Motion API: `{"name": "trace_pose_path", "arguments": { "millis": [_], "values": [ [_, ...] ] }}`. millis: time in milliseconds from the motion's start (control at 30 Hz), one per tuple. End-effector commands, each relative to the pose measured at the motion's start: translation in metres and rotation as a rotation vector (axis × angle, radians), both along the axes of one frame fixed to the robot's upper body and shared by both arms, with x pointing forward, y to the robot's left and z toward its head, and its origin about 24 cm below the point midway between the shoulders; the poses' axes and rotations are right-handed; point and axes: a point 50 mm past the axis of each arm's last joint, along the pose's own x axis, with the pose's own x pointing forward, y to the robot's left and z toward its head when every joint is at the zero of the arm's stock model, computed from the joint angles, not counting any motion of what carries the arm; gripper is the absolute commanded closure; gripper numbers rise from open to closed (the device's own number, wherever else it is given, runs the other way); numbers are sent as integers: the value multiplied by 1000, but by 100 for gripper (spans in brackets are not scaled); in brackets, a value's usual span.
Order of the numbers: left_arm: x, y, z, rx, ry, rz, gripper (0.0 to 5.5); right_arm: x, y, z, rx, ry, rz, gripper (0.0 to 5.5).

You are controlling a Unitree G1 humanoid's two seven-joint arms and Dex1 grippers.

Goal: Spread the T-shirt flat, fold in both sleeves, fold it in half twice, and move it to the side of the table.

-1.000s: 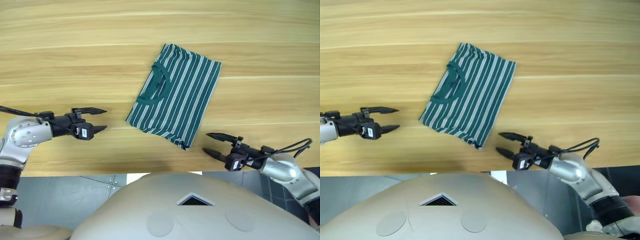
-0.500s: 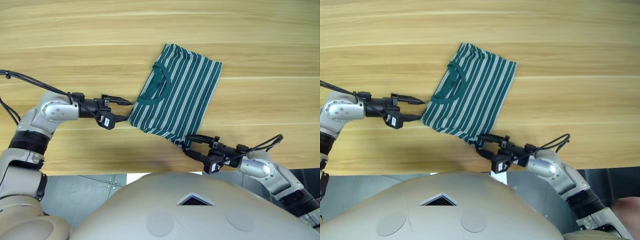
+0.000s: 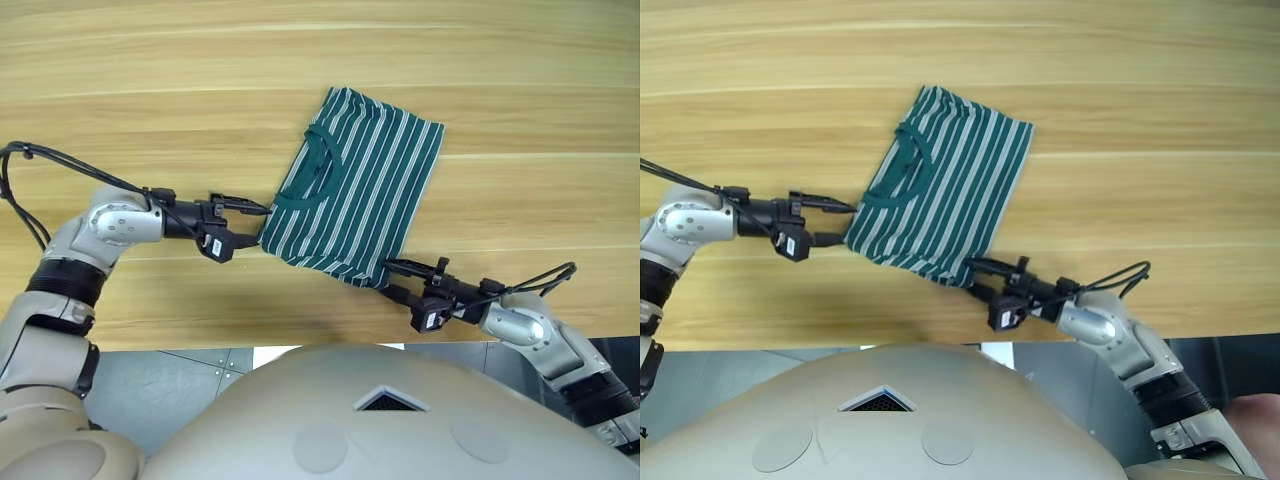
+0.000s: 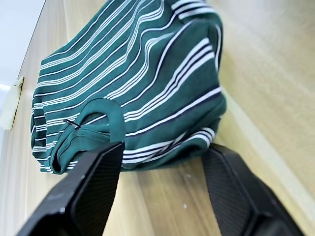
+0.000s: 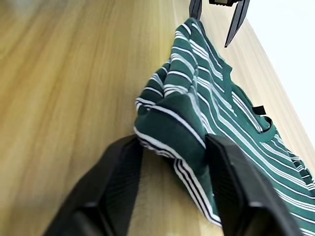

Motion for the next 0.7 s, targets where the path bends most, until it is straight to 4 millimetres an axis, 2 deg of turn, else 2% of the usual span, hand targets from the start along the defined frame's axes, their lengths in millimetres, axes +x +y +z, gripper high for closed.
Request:
{"name": "trace_pose_path", "arguments": {
  "millis": [33, 167, 300, 433, 567, 700],
  "values": [
    [-22, 6, -19, 73, 130, -16, 261, -7, -7, -6, -73, 45, 30, 406],
    [-27, 8, -14, 31, 148, 7, 261, -12, -2, -3, -35, 57, 55, 468],
    [-28, 3, -20, 31, 187, -8, 261, -8, 0, -5, -35, 44, 52, 538],
    [-20, -4, -28, 39, 177, -11, 261, -7, 1, -4, -34, 41, 54, 545],
    [-25, -11, -35, 26, 207, -52, 261, -4, -6, -2, -49, 36, 42, 545],
    [-21, -8, -36, 39, 213, -41, 261, -2, -6, -2, -52, 31, 41, 545]
  ]
}}
